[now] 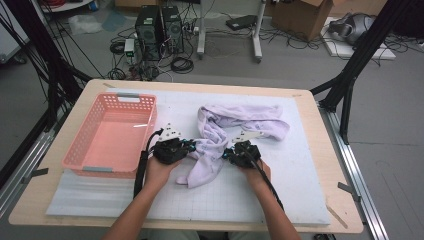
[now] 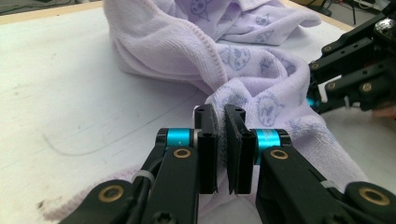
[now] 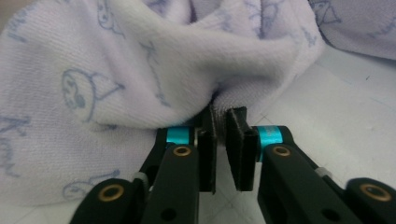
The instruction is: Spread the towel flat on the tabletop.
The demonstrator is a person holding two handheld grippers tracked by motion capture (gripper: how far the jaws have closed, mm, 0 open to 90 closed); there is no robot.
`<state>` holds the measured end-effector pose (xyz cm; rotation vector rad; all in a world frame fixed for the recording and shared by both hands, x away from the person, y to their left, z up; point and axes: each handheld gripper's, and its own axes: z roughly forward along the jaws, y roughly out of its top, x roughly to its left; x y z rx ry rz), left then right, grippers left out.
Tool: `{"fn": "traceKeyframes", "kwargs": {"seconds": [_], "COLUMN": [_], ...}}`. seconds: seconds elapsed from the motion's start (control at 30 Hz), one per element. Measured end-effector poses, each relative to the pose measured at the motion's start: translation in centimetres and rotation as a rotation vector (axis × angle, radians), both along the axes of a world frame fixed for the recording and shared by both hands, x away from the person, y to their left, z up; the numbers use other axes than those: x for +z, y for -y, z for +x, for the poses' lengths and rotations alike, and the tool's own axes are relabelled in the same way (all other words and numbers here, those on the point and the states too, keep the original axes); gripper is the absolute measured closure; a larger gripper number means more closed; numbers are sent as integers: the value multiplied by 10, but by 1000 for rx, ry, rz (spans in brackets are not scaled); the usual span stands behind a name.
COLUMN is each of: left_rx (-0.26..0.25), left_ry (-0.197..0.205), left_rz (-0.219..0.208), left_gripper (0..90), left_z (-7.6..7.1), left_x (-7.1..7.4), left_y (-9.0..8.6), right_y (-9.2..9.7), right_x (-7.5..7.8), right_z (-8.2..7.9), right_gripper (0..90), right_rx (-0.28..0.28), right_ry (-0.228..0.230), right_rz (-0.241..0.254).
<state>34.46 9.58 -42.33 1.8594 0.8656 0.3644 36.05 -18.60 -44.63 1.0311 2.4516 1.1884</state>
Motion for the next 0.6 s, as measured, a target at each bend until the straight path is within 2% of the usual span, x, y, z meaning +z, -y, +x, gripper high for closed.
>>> {"fn": "traceKeyframes", "kwargs": {"seconds": [0.07,0.1,0.13,0.17,0.2,0.23,0.27,0.33,0.37,0.4,0.43,0.47,0.5,0.53,0.6], "left_rx": [0,-3,-6,-17,-22,-28,-35,-49,-58,-63,-63,-54,-54,-50,-36], "left_ry": [-2,-1,-4,-4,-1,3,-2,-7,-6,2,9,8,8,9,16], "left_rz": [-1,0,-5,-11,0,6,1,-1,-2,5,0,-19,-19,-24,-4], "left_gripper": [838,838,839,848,848,850,850,851,852,852,853,853,853,853,853], "left_z": [-2,-3,-3,-3,-4,-5,-6,-7,-7,-7,-8,-7,-7,-7,-6], "left_x": [1,2,2,2,2,2,1,0,-1,-1,-1,-1,-1,-1,-2], "left_y": [-3,-4,-4,-3,-1,1,4,8,11,14,16,18,18,18,17], "right_y": [16,16,35,45,45,64,64,81,92,92,92,87,83,79,73], "right_x": [6,6,14,18,18,26,26,34,45,45,50,61,66,69,71], "right_z": [-3,-3,-9,-11,-11,-15,-15,-16,-16,-16,-16,-14,-12,-9,-7], "right_gripper": [842,842,842,842,842,842,842,842,842,842,841,841,841,841,839], "right_rx": [-23,-23,-50,-65,-65,-116,-116,-164,-193,-193,-208,-234,-248,-263,-266], "right_ry": [1,1,26,29,29,51,51,58,82,82,105,158,180,186,193], "right_rz": [5,5,-11,-7,-7,-68,-68,-92,-111,-111,-152,-263,-312,-323,-328]}}
